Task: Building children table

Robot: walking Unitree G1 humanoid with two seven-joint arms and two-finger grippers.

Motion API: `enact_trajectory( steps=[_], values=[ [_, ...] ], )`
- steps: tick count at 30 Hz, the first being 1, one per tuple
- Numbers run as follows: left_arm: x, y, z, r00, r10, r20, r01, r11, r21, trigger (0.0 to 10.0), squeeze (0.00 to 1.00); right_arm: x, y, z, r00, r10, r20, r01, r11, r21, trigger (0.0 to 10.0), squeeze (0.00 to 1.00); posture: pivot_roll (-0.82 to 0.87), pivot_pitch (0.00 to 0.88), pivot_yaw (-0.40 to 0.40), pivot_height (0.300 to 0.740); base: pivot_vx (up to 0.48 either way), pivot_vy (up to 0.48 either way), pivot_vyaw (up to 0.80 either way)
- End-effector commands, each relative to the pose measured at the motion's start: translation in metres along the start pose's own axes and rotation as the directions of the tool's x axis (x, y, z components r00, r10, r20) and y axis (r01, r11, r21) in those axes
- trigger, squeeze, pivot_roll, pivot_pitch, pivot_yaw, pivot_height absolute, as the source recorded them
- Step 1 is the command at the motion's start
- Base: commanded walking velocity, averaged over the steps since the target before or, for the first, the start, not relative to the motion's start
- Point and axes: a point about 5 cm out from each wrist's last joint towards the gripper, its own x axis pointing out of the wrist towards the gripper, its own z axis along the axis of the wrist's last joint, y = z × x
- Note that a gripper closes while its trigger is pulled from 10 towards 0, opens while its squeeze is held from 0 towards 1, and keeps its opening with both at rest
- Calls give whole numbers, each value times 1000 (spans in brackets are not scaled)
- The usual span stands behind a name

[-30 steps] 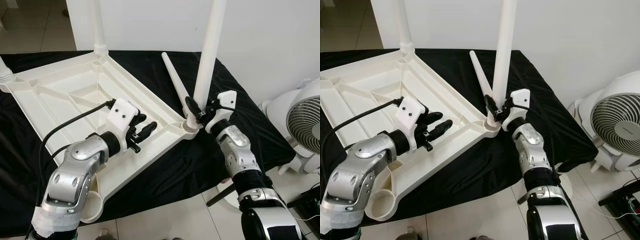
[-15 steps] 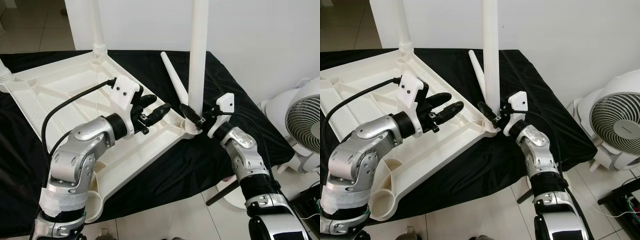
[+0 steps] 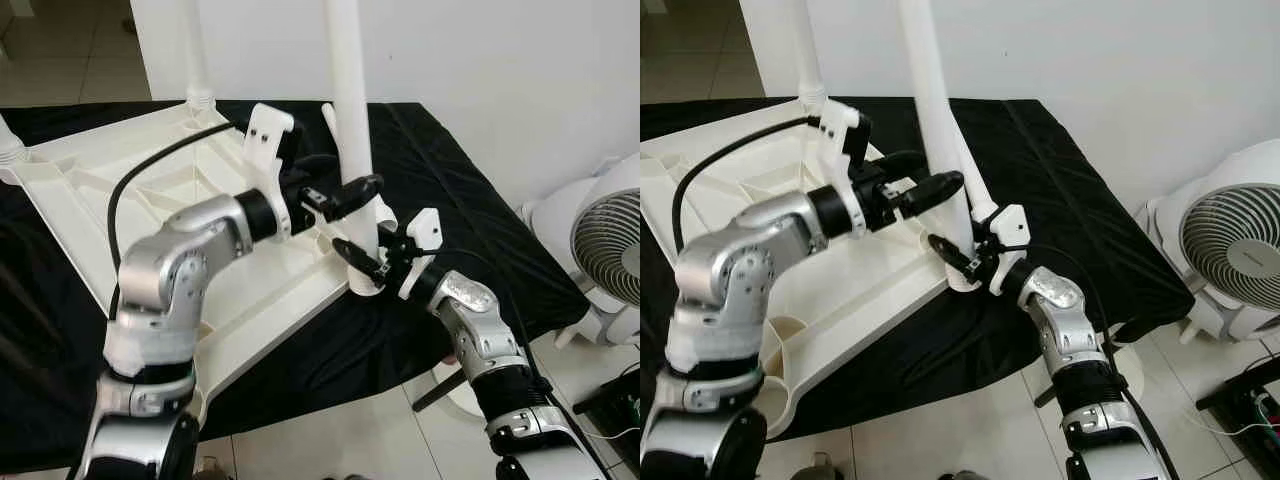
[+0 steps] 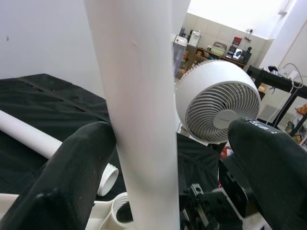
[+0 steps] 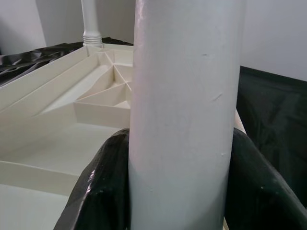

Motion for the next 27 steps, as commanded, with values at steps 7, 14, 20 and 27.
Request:
enact_trajectory(
  steps=[7, 14, 20, 27],
  values=[
    [9, 8, 9, 1000, 10, -10, -10, 1000, -24, 10000, 0, 2, 6, 0, 999, 43, -2, -43, 999, -11, 10000, 0, 104, 0, -74, 740, 0, 0, 0],
    [14, 16, 25, 1000, 29, -1, -29, 999, -34, 10000, 0, 2, 8, -3, 998, 61, -20, -61, 998, -17, 10000, 0, 106, 0, -68, 740, 0, 0, 0],
    [14, 15, 32, 1000, 18, 21, -16, 997, -69, 0, 0, 2, 10, -5, 998, 60, -26, -60, 998, -13, 10000, 0, 109, 0, -63, 740, 0, 0, 0],
    [14, 14, 36, 1000, 8, 29, -6, 998, -61, 0, 0, 3, 9, -5, 998, 54, -27, -55, 998, -16, 10000, 0, 114, 0, -64, 740, 0, 0, 0]
  ],
)
